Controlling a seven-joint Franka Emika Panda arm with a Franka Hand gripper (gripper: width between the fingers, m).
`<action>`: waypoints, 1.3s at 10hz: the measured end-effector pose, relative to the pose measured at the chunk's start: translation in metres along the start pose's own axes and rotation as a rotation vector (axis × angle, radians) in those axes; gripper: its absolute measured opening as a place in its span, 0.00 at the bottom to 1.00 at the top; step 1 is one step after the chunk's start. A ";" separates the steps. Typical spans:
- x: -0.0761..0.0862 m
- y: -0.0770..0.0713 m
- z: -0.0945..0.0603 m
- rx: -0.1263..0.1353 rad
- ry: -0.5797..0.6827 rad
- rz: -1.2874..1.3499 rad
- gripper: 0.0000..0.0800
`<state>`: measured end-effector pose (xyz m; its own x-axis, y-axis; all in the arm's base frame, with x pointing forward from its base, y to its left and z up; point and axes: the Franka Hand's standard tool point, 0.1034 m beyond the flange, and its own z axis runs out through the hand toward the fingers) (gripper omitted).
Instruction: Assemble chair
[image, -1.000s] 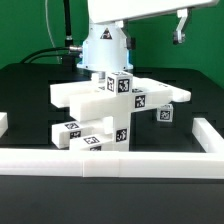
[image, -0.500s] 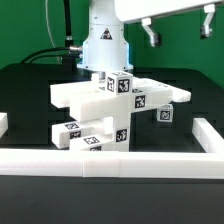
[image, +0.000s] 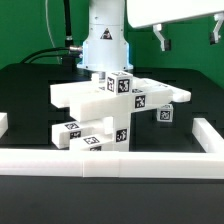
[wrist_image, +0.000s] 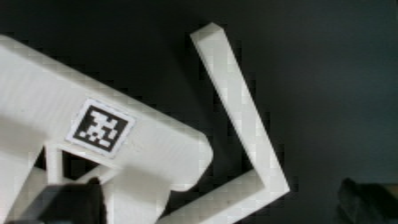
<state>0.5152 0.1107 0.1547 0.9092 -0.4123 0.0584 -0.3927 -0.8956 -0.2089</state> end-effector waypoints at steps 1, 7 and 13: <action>-0.007 0.007 0.003 -0.008 -0.061 0.007 0.81; -0.022 0.013 0.009 -0.032 -0.148 -0.025 0.81; -0.041 0.043 0.014 -0.063 -0.100 -0.249 0.81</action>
Offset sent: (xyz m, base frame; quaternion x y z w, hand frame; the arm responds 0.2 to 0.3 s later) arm 0.0000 0.0000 0.0000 0.0000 -0.1296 0.0000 0.9916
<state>0.4631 0.0912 0.1293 0.9868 -0.1621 0.0030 -0.1601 -0.9773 -0.1386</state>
